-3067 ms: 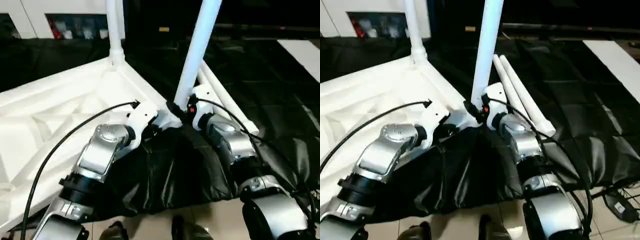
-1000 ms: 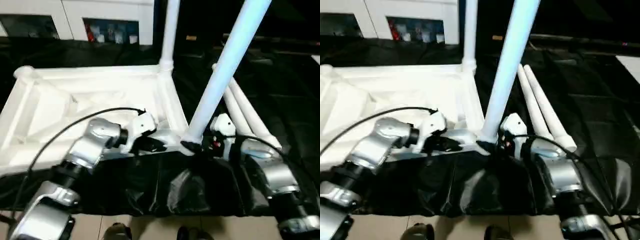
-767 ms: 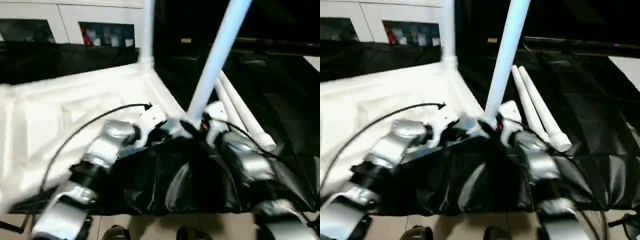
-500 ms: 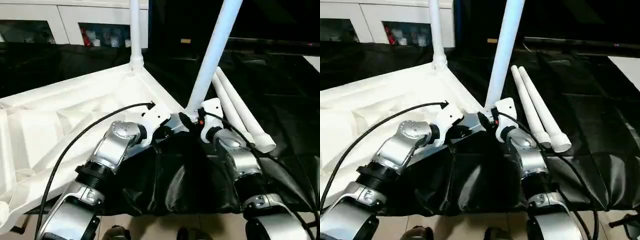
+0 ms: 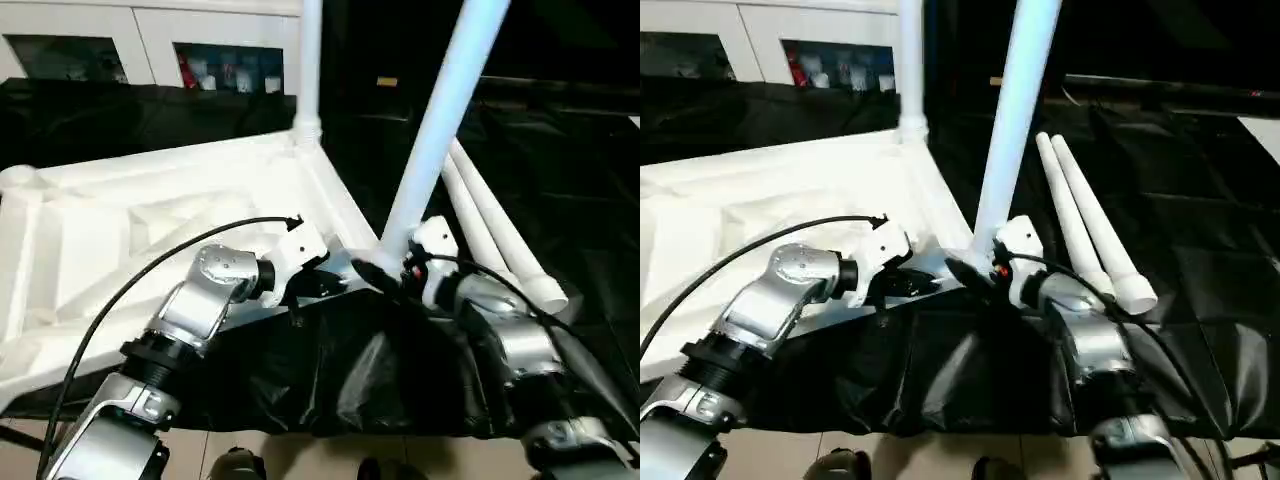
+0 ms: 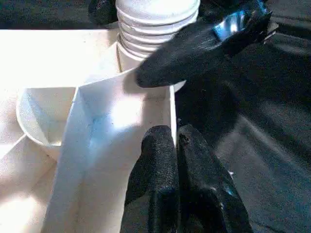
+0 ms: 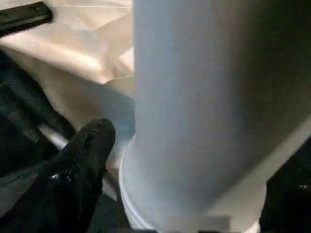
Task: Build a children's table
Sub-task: Rotate leg to tighten
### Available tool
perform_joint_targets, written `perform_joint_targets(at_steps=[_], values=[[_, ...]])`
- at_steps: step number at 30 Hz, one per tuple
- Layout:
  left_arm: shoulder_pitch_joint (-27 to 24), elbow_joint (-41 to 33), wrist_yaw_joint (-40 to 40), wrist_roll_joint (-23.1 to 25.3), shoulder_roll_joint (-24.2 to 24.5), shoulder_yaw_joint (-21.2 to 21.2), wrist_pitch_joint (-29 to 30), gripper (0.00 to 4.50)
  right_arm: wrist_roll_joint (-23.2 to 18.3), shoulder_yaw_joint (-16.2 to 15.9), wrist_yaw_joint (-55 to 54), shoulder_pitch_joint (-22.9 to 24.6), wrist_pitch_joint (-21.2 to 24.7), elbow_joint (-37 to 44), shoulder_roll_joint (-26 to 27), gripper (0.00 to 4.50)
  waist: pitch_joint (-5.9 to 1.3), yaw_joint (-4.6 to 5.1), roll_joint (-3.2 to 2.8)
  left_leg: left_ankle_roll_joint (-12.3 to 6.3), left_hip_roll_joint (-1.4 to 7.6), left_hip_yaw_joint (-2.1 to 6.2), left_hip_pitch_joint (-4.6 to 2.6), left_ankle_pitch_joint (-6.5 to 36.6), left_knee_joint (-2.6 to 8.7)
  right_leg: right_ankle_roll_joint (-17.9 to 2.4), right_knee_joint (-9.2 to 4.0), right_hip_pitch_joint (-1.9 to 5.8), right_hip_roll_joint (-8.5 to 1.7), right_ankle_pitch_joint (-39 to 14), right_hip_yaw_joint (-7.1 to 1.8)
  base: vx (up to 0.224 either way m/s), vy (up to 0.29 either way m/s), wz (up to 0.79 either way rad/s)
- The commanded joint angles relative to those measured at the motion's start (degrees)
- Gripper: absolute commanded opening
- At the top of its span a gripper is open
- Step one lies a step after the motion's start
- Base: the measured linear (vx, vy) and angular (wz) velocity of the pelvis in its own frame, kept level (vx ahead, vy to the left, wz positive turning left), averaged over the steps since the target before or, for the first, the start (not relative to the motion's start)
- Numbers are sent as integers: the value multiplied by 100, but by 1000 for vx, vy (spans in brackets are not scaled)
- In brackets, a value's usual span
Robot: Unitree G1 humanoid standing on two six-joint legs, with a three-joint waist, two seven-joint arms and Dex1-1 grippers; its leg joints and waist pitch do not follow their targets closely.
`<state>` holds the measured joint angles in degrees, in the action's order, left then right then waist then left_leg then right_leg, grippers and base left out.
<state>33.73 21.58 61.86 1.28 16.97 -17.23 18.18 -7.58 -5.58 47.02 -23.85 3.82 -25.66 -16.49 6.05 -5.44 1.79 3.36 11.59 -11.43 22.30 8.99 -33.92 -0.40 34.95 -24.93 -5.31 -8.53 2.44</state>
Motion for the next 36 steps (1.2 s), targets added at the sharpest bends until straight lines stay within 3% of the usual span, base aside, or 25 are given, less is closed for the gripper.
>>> perform_joint_targets(at_steps=[1,3,5,9,11,12,16,23,26,28,29,31,36], values=[[91,-141,268,-313,-30,-2,-278,0,-171,-235,700,188,69,343,-206,391,-494,-19,11,-233,125,50,-175,1667,391,-1025,-475,289,-222,-1915,-186,0,0,0],[126,-84,480,-370,48,-3,-278,0,-257,-295,1056,280,139,527,-407,391,-497,-14,22,-236,119,71,-123,1619,405,-1016,-458,324,-229,-1934,-173,0,0,0],[161,-11,655,-400,117,-15,-305,0,-323,-325,1310,332,184,657,-565,391,-490,-18,29,-228,117,72,-125,1646,405,-990,-470,310,-226,-2033,-169,0,0,0],[231,140,935,-377,252,-69,-454,0,-415,-372,1694,350,281,761,-766,344,-485,-23,39,-198,115,78,-121,1687,406,-948,-499,302,-245,-2261,-168,0,0,0],[240,159,958,-374,261,-69,-459,0,-399,-373,1701,340,260,738,-773,344,-480,-23,34,-173,122,80,-128,1723,407,-939,-504,292,-250,-2328,-171,0,0,0],[248,181,996,-391,275,-67,-465,0,-426,-377,1736,343,261,757,-786,314,-482,-23,27,-161,123,86,-123,1723,412,-935,-502,295,-254,-2347,-169,0,0,0],[244,205,1074,-414,291,-74,-473,0,-464,-384,1768,366,295,829,-787,283,-486,-28,27,-147,126,89,-123,1705,413,-953,-494,293,-250,-2290,-168,0,0,0],[214,287,902,-358,209,3,-528,0,-467,-426,1650,494,320,901,-629,275,-489,-39,28,-180,126,79,-116,1633,405,-1012,-477,294,-252,-2132,-172,0,0,0],[236,342,338,-292,-42,129,-441,0,-311,-324,926,473,295,648,-260,275,-492,-39,36,-133,123,89,-112,1667,413,-966,-488,303,-256,-2267,-163,0,0,0],[273,383,-45,-235,-212,191,-392,0,-145,-269,384,412,263,416,-29,275,-478,-3,32,-38,107,98,-111,1745,423,-902,-515,280,-257,-2510,-146,0,0,0],[301,406,-291,-169,-314,200,-367,0,-47,-241,60,366,221,270,111,275,-489,16,63,3,105,102,-109,1759,421,-824,-526,295,-264,-2669,-140,0,0,0],[352,441,-672,-95,-515,228,-205,0,104,-145,-628,238,201,-48,394,275,-481,62,45,18,88,110,-115,1820,418,-710,-562,274,-266,-2918,-138,0,0,0],[401,506,-1474,15,-1067,291,-10,0,364,223,-2558,-236,146,-984,1187,274,-508,131,42,51,68,114,-106,1793,416,-615,-582,268,-254,-2967,-123,0,0,0]])
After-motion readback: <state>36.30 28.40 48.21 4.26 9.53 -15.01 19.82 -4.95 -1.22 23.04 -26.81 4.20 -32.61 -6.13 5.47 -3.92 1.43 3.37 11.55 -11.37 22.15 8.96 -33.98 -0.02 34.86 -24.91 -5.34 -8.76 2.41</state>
